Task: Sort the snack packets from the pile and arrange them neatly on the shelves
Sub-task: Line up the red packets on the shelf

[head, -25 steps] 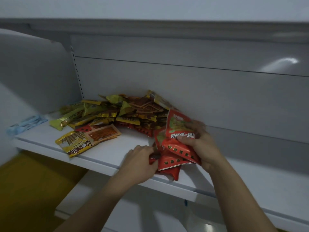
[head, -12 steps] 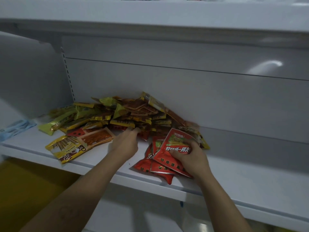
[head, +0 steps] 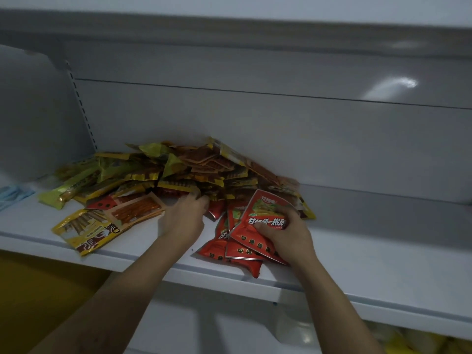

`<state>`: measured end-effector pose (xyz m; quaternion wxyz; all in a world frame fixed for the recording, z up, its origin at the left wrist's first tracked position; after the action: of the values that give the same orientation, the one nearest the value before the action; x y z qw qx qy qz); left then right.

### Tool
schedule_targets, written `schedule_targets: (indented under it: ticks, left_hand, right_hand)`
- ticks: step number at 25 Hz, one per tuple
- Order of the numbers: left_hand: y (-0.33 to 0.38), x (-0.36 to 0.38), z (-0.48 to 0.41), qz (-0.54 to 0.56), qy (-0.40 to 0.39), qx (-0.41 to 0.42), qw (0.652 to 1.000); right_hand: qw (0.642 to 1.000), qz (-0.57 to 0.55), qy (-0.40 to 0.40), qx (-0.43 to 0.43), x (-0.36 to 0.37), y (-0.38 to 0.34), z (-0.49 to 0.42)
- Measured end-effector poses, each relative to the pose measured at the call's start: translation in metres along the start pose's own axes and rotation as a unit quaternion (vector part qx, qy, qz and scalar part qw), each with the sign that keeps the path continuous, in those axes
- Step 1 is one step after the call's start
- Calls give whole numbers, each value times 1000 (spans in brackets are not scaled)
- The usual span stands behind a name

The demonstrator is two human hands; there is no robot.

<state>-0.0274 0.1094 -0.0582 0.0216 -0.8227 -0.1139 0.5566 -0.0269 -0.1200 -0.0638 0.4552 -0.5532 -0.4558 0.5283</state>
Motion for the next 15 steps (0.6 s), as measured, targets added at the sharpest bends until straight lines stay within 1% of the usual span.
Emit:
schedule_targets:
  ticks: [3,6,8,9,10,12,14,15]
  left_hand:
    - [-1,-14,25,-17,11,11,1000]
    - [-9,-25,49,-36,-13,16,999]
    - [-13,-36,62,-34,-22,24,999]
    - [-14,-40,68,-29,-39,34,998]
    - [-14,-44,73,-17,-57,49,997]
    - [-12,-55,83,50,-93,59,993]
    - [-13,-62,85,120,-94,16,988]
    - [-14,-61,82,123,-90,-17,988]
  right_hand:
    - [1000,-21,2,-8,-1,-1,2]
    - [998,-59,1,-12,-3,-3,3]
    - [996,-88,-7,-13,-5,-3,4]
    - [994,-104,-10,-13,-6,-3,4]
    - [993,-119,-11,-13,-9,-2,5]
    - [990,-141,-20,-9,-14,-2,5]
    - [988,-153,-32,-5,-18,-2,4]
    - [988,-153,-38,-7,-19,-3,6]
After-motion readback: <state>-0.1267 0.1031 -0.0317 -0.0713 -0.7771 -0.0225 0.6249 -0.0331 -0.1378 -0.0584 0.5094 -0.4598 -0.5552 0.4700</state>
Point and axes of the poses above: each hand's wrist, its own z-axis away from the middle knuckle, its own x-axis out of the palm, y = z × x, the point moved 3 cm from there along -z, towards the middle knuckle, and after that the axes turned 15 degrees about -z, right-handed, at the moved point
